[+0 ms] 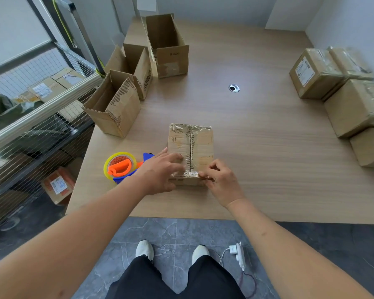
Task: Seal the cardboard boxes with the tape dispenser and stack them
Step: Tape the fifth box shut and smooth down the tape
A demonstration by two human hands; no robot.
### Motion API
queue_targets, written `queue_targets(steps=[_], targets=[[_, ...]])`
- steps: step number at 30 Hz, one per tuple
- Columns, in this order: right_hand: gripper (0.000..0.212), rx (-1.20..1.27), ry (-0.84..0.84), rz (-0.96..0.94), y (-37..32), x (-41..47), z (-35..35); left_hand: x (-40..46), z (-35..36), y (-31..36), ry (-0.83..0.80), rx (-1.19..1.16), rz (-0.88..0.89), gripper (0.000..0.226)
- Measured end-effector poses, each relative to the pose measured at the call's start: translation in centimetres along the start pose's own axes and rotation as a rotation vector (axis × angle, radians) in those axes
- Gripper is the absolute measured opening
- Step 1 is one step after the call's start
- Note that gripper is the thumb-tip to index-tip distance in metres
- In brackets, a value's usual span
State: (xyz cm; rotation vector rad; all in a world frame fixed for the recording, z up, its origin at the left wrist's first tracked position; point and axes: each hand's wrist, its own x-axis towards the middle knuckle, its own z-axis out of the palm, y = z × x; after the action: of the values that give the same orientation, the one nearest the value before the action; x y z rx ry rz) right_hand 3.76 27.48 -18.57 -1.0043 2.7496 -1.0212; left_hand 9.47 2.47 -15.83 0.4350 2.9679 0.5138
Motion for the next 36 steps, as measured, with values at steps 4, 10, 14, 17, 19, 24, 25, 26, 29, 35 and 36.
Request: queue_targets(steps=[4,10,14,17,19,24,25,26,29,35,36], targets=[[0.024,0.102,-0.072,-0.048,-0.5,-1.2,-0.4,0.0,1.4,2.5,0.054,-0.097,-0.033,0.057],[0.046,0.15,-0.167,-0.075,0.3,-1.8,-2.7,1.4,2.7,4.2,0.035,-0.062,-0.081,0.071],[0.043,0.132,-0.181,-0.074,1.4,-1.0,-3.5,1.9,2.9,4.4,0.038,-0.048,-0.097,0.084],[0.035,0.098,-0.182,-0.078,1.7,-0.5,-3.4,2.2,3.2,4.7,0.057,-0.053,-0.121,0.089],[0.031,0.05,-0.183,-0.1,1.6,0.0,-3.3,2.3,3.7,4.8,0.082,-0.034,-0.125,0.09],[0.027,0.034,-0.21,-0.208,2.4,1.1,-3.3,2.5,4.4,4.9,0.135,-0.008,-0.159,0.091],[0.026,0.047,-0.214,-0.215,2.5,1.3,-3.3,2.5,4.4,4.9,0.147,-0.002,-0.158,0.09],[0.025,0.064,-0.22,-0.22,2.7,1.4,-3.3,2.5,4.5,4.9,0.154,0.007,-0.156,0.088],[0.02,0.108,-0.264,-0.214,3.2,1.4,-3.5,2.5,4.5,4.8,0.148,0.054,-0.143,0.083],[0.016,0.082,-0.213,-0.197,3.1,2.0,-3.2,2.8,4.6,5.4,0.207,0.144,-0.124,0.079],[0.017,0.09,-0.209,-0.2,3.2,2.1,-3.1,2.8,4.7,5.5,0.212,0.151,-0.126,0.078]])
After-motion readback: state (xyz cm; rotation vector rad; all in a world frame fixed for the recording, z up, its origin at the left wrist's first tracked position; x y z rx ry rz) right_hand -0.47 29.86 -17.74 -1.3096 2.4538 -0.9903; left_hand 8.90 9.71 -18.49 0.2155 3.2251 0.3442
